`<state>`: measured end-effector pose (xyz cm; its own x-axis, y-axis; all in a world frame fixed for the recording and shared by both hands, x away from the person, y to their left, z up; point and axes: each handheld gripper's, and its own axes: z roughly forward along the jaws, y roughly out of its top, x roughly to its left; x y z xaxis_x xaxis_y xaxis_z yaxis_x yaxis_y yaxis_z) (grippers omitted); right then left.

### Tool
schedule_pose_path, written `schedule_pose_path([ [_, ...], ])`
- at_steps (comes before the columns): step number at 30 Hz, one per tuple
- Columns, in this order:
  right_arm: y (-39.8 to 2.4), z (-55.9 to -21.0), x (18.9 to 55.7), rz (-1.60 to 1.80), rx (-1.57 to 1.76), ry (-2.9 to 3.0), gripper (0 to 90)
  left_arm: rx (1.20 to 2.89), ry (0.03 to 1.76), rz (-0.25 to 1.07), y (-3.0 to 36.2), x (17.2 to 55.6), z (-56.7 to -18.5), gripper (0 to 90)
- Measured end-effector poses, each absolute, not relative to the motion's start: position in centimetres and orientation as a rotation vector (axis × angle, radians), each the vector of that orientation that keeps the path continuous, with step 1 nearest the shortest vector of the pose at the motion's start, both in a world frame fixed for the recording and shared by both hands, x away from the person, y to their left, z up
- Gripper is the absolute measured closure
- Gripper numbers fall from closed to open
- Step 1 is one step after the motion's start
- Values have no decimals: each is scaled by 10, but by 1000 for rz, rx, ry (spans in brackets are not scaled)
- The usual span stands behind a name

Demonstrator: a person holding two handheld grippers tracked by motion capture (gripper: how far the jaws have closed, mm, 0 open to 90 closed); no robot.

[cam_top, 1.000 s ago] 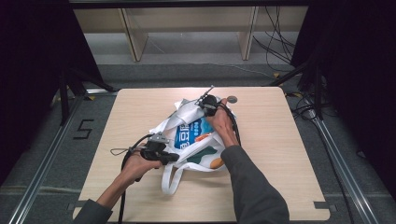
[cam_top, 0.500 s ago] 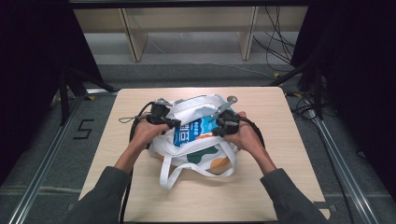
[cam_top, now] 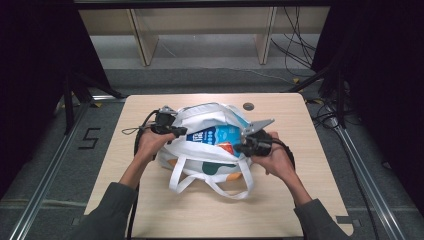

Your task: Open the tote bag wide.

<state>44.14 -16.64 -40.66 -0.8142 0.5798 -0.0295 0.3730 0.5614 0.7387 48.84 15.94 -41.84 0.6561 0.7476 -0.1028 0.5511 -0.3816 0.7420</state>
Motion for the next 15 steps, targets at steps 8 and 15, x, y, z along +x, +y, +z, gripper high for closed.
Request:
schedule_pose_path([
  [8,-146,-407,506,973,873,2453,900,2096,1025,215,181,480,-440,881],
  [15,-138,-442,556,757,1014,2444,900,2218,930,228,178,457,-449,894],
])
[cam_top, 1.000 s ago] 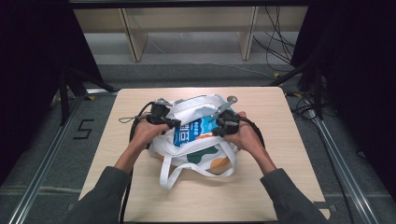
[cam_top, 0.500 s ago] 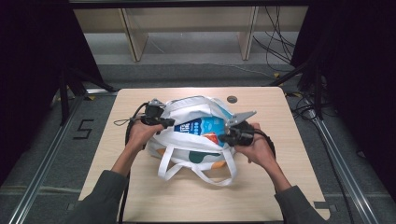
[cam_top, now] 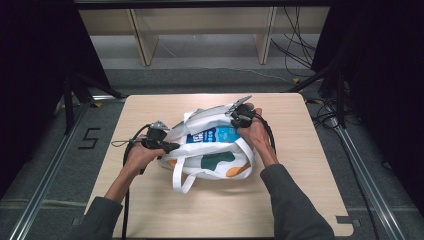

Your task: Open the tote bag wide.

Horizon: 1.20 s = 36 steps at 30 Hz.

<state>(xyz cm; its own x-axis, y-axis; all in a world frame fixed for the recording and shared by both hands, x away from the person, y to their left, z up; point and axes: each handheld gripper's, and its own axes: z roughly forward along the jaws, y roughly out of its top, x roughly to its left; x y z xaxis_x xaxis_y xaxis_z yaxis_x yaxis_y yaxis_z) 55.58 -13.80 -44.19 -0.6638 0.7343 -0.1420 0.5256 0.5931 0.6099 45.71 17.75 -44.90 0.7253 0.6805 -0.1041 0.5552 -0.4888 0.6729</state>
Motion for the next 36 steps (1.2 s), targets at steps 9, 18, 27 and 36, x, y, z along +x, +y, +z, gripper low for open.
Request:
schedule_pose_path([
  [9,-139,-411,534,869,1003,2437,900,2132,923,225,178,461,-436,884],
  [18,-133,-409,475,898,769,2657,900,2156,986,242,137,507,-419,880],
  [27,-151,-442,425,866,757,2795,900,2156,1167,266,149,540,-440,895],
  [36,-128,-418,426,1082,694,2559,900,2132,1025,278,151,499,-427,874],
])
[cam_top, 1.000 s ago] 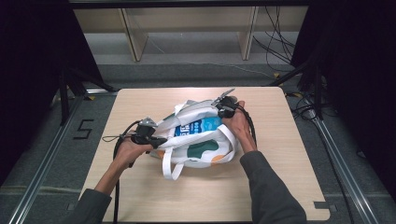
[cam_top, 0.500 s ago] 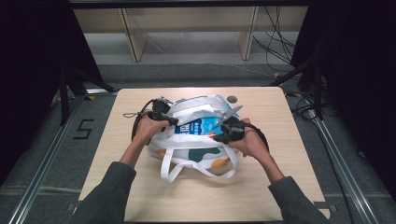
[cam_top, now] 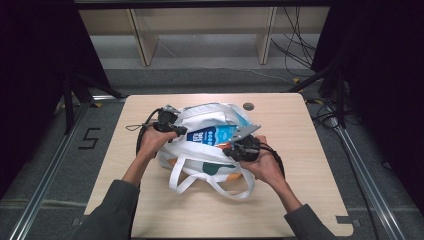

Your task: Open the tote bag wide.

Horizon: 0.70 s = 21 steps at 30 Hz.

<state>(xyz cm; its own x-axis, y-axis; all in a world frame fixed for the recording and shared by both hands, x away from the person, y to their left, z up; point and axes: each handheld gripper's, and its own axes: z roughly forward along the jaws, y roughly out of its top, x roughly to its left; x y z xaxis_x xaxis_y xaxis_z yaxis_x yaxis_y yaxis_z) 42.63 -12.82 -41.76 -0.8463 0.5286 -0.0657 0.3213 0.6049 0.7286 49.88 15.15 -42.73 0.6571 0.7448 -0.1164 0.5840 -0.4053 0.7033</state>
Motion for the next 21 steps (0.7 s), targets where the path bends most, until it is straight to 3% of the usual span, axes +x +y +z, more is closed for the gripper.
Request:
schedule_pose_path([
  [8,-92,-443,417,989,617,2739,900,2192,897,140,163,462,-440,879],
  [13,-93,-442,415,987,593,2765,900,2221,884,148,166,453,-446,884],
  [17,-107,-428,418,1125,662,2649,900,2240,865,163,168,446,-448,892],
  [21,-148,-406,443,1102,803,2399,900,2232,850,172,169,445,-449,893],
])
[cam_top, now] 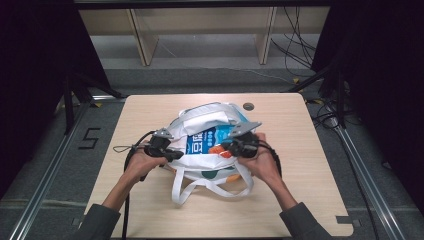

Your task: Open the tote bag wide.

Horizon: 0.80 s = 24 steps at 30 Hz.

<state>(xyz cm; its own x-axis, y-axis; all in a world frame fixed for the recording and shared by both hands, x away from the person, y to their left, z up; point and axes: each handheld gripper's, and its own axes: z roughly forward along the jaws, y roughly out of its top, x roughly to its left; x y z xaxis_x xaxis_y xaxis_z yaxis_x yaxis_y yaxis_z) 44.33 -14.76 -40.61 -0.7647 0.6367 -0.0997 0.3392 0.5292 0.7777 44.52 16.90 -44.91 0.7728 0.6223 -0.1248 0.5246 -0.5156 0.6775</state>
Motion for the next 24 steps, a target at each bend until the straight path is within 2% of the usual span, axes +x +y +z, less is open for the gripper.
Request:
schedule_pose_path([
  [3,-163,-408,457,1063,895,2399,900,2233,847,184,169,443,-450,893],
  [7,-179,-440,479,982,1039,2388,900,2243,827,180,173,437,-455,895],
  [13,-180,-450,484,955,1052,2399,900,2236,841,201,173,435,-459,895],
  [24,-176,-424,453,1057,956,2414,900,2096,884,235,175,436,-449,860],
])
